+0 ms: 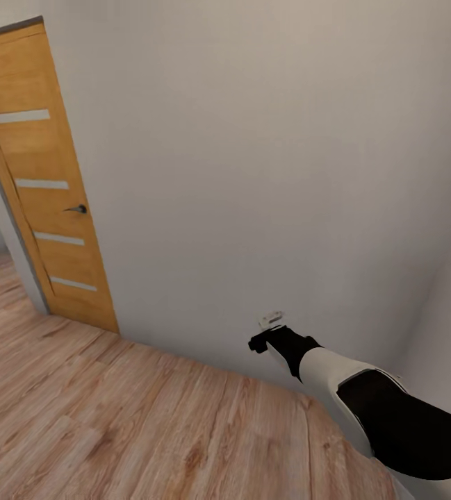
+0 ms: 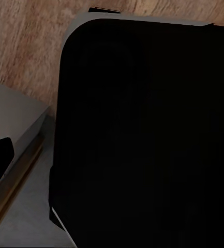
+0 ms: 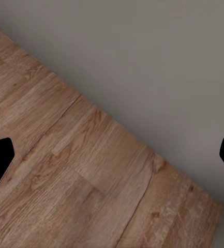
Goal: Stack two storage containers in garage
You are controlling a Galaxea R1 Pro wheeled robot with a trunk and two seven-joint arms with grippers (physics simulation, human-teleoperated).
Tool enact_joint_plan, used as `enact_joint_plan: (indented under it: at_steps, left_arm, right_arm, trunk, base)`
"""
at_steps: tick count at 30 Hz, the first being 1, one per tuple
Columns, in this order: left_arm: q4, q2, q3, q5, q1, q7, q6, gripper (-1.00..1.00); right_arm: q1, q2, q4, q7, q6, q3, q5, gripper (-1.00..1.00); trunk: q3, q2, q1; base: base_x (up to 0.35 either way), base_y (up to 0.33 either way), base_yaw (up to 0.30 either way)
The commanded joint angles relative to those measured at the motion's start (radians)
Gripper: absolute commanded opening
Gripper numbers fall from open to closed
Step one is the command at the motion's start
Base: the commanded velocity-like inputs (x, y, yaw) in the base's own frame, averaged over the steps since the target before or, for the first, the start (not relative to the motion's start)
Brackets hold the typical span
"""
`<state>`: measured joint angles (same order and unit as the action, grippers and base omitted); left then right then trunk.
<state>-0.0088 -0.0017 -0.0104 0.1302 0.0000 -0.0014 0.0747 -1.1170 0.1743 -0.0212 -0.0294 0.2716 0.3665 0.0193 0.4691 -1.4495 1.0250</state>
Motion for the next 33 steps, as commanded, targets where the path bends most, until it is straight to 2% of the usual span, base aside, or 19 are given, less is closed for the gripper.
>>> enact_joint_plan:
  at_steps: [1,11,27,33]
  left_arm:
    - [0.0,0.0,0.0,0.008,0.0,0.0,0.002,1.0]
    - [0.0,-0.002,0.0,0.008,0.0,0.001,0.002,1.0]
    - [0.0,0.0,0.0,0.008,0.0,0.001,0.002,1.0]
    - [0.0,0.0,-0.01,0.008,0.0,0.001,0.002,1.0]
  right_arm:
    - [0.0,0.0,-0.002,-0.003,0.006,0.005,0.002,1.0]
    - [0.0,0.0,0.0,-0.005,0.006,0.005,0.002,1.0]
    - [0.0,0.0,0.001,-0.006,0.006,0.006,0.002,1.0]
    - [0.001,0.0,0.041,-0.001,0.006,0.006,0.002,1.0]
  trunk:
    - [0.001,-0.001,0.0]
    - [0.001,-0.001,0.0]
    - [0.001,-0.001,0.0]
    - [0.001,-0.001,0.0]
  base:
    - [0.0,0.0,0.273]
    - [0.017,0.0,0.235]
    - [0.298,0.0,0.005]
    - [0.31,0.0,0.001]
